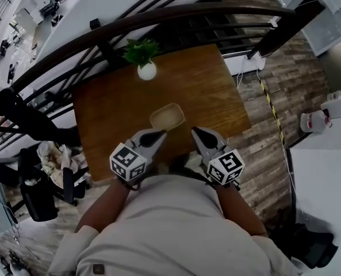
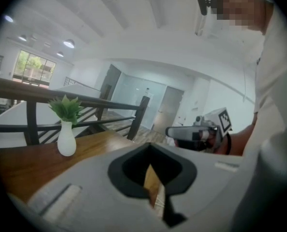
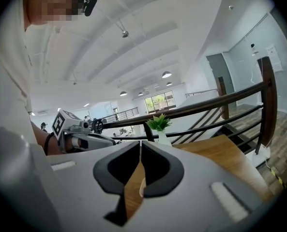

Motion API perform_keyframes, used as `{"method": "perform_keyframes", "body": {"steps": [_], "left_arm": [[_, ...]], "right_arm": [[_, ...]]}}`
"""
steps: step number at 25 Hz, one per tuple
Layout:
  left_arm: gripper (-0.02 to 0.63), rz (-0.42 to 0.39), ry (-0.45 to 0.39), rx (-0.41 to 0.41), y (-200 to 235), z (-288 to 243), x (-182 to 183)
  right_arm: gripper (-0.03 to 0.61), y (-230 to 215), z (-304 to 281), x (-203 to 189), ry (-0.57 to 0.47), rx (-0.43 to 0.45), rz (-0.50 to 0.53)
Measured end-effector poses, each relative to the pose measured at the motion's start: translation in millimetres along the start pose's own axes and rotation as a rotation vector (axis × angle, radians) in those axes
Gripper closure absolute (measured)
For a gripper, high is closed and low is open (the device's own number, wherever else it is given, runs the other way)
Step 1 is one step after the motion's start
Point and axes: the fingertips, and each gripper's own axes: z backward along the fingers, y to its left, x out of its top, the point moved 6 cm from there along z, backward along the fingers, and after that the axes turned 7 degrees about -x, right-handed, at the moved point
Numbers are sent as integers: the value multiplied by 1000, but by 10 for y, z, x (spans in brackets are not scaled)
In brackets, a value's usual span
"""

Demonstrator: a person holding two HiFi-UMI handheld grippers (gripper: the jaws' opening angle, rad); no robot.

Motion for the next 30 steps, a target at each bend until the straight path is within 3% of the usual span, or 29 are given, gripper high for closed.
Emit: {"method": "perform_keyframes", "body": {"steps": [11, 21, 30], "left_arm": [[611, 65, 2, 162, 303, -593, -121], [611, 111, 30, 193, 584, -684, -349], [611, 155, 107, 192, 891, -823, -640]], "right_arm": [[551, -752, -259, -171, 76, 155, -55], [534, -981, -692, -464, 159, 206, -55], [516, -1123, -1037, -831, 231, 231, -100]]}}
